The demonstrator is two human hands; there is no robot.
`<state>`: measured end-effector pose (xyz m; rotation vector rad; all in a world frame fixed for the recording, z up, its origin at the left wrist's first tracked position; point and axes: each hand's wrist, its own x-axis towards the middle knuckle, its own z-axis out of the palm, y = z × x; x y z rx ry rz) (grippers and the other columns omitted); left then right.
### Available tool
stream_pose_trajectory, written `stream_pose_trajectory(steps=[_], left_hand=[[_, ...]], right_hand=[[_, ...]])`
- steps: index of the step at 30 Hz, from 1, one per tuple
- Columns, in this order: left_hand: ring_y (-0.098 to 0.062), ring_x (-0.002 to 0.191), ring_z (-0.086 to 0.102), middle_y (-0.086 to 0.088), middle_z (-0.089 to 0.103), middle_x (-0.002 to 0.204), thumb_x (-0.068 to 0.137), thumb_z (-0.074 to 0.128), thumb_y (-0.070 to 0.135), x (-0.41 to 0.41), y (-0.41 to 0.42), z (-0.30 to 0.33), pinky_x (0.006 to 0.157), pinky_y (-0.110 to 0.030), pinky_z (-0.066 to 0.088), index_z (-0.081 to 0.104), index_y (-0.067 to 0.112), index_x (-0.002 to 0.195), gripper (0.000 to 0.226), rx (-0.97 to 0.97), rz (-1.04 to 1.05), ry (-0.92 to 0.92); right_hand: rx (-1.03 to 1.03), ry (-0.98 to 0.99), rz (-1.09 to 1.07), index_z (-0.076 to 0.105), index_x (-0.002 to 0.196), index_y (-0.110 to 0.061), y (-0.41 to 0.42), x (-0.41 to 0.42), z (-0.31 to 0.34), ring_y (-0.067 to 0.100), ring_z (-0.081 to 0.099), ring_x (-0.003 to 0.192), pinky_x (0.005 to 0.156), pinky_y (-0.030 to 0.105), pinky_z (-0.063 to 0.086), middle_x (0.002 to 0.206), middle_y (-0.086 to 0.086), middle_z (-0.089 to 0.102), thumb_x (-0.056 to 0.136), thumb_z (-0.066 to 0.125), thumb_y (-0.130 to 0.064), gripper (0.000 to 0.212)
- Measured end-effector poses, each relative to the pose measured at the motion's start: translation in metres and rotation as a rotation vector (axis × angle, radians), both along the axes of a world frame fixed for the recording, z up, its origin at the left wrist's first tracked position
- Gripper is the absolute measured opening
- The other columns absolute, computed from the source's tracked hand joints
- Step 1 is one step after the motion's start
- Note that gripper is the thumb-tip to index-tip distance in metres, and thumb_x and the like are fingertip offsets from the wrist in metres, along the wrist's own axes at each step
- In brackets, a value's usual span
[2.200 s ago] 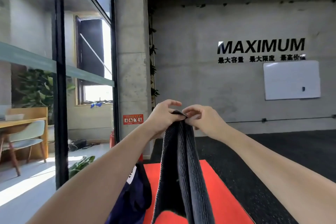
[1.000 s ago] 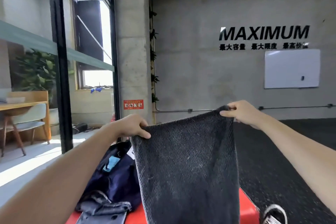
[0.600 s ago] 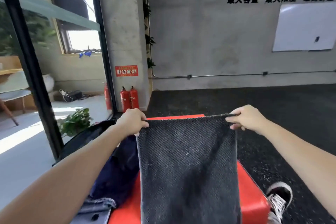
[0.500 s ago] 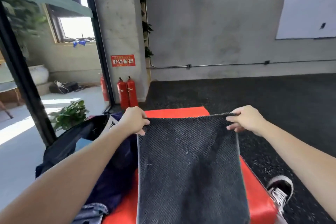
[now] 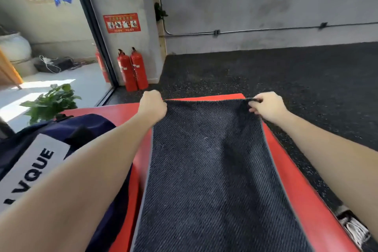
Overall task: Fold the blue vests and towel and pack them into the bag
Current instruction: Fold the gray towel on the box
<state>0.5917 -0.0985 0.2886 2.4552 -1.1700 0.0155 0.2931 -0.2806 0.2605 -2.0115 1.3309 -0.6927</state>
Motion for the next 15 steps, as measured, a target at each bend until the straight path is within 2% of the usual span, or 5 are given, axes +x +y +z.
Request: stream_pose_trajectory(steps=[1, 3, 5, 9, 15], left_hand=[[-0.042, 0.108, 0.061, -0.024, 0.065, 0.112, 0.095, 0.062, 0.020, 0.004, -0.011, 0.000, 0.086, -0.038, 0.048, 0.068, -0.003, 0.109, 0.028, 0.000, -0.018, -0.011], [-0.041, 0.124, 0.052, -0.024, 0.049, 0.138, 0.096, 0.064, 0.022, 0.008, -0.025, -0.007, 0.102, -0.041, 0.043, 0.052, 0.002, 0.139, 0.049, 0.012, -0.038, 0.020], [-0.044, 0.132, 0.044, -0.025, 0.025, 0.154, 0.094, 0.067, 0.026, 0.001, -0.022, -0.024, 0.109, -0.043, 0.038, 0.029, 0.010, 0.154, 0.072, 0.071, -0.053, 0.082], [-0.039, 0.145, 0.032, -0.023, 0.019, 0.159, 0.093, 0.066, 0.030, -0.040, 0.021, -0.077, 0.118, -0.043, 0.031, 0.024, 0.012, 0.156, 0.077, 0.176, -0.186, 0.143], [-0.024, 0.149, 0.027, -0.008, 0.033, 0.160, 0.097, 0.057, 0.039, -0.138, 0.149, -0.110, 0.121, -0.040, 0.024, 0.037, 0.018, 0.151, 0.062, 0.213, -0.356, 0.171]], right_hand=[[-0.042, 0.017, -0.001, 0.072, 0.108, -0.015, -0.007, 0.009, 0.001, 0.027, 0.067, 0.112, 0.098, 0.032, 0.048, 0.112, 0.012, 0.073, 0.092, 0.067, -0.018, 0.017], [-0.061, 0.015, 0.020, 0.047, 0.146, -0.014, -0.012, 0.021, -0.002, 0.028, 0.048, 0.137, 0.109, 0.033, 0.035, 0.147, 0.013, 0.052, 0.092, 0.071, -0.024, 0.059], [-0.033, 0.043, 0.064, 0.034, 0.154, -0.017, -0.004, 0.022, -0.013, 0.027, 0.043, 0.141, 0.112, 0.034, 0.033, 0.156, 0.011, 0.042, 0.091, 0.072, -0.028, 0.075], [-0.003, 0.199, 0.168, 0.046, 0.146, -0.016, 0.046, -0.003, -0.054, 0.028, 0.061, 0.120, 0.102, 0.036, 0.044, 0.141, 0.010, 0.058, 0.093, 0.070, -0.032, 0.060], [-0.107, 0.372, 0.289, 0.058, 0.133, -0.014, 0.172, -0.070, -0.085, 0.025, 0.058, 0.122, 0.102, 0.030, 0.039, 0.130, 0.007, 0.063, 0.096, 0.065, -0.037, 0.044]])
